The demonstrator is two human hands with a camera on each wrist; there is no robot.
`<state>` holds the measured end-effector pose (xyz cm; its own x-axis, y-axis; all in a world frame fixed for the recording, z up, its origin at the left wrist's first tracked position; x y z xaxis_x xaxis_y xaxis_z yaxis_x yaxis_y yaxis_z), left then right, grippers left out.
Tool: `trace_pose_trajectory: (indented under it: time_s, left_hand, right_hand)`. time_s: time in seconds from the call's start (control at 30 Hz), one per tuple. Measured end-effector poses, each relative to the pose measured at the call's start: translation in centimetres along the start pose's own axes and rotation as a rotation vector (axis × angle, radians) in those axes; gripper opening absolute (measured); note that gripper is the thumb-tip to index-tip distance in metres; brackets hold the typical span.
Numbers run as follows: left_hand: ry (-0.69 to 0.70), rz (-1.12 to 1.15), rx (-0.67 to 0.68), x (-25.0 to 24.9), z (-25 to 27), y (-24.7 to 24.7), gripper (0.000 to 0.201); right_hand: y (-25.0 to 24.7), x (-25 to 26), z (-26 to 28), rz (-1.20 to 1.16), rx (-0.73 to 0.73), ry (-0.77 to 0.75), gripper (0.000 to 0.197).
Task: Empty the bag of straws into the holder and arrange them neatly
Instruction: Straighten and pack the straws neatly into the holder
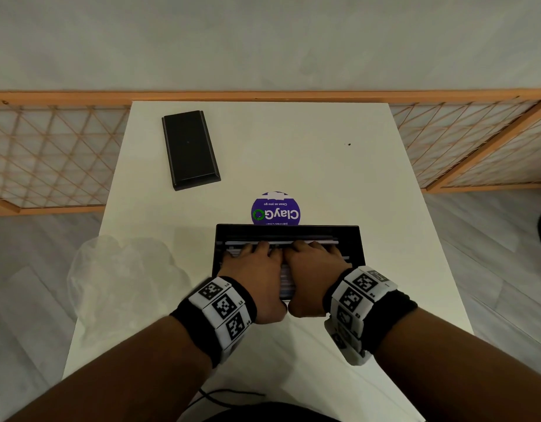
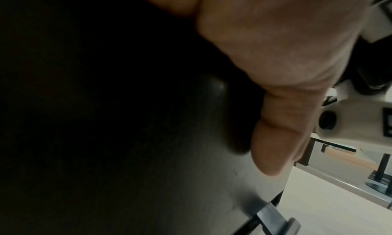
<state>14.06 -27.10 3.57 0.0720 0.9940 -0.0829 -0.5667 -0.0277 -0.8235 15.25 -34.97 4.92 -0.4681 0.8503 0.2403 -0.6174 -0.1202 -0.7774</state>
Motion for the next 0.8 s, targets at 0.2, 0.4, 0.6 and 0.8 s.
trace_pose_trajectory:
  time_s: [0.2,0.4,0.6,0.8]
  left_hand:
    - [0.006,-0.029,-0.063,0.0,0.6,-0.8,0.067]
    - [-0.007,-0.011,-0.114,1.1,1.0,-0.9,0.062]
    - [-0.001,-0.009,-0.112,1.0,1.0,-0.9,0.062]
    - [-0.003,-0.034,-0.094,0.9,0.9,-0.8,0.064]
  right_hand:
    - [-0.3,0.2,0.4,0.051,-0.005,0.002,0.068]
    - [0.0,-1.0,1.0,0.000,-0.044,0.057,0.057]
    - [0.1,-1.2,1.0,-0.024,-0.043,0.055,0.058]
    - [0.5,-1.0,0.9,-0.005,-0.049,0.051,0.067]
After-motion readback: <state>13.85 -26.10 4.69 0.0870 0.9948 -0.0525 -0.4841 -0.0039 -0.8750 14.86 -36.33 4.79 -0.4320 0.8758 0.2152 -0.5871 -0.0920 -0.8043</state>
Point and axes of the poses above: each hand's wrist, its own z-axis away from the middle knuckle, its own y-axis out of the palm, x = y × z, the point moved 9 cm from there along -z, towards the middle knuckle, and after that the axes turned 9 degrees about -y, right-handed, at the moved point
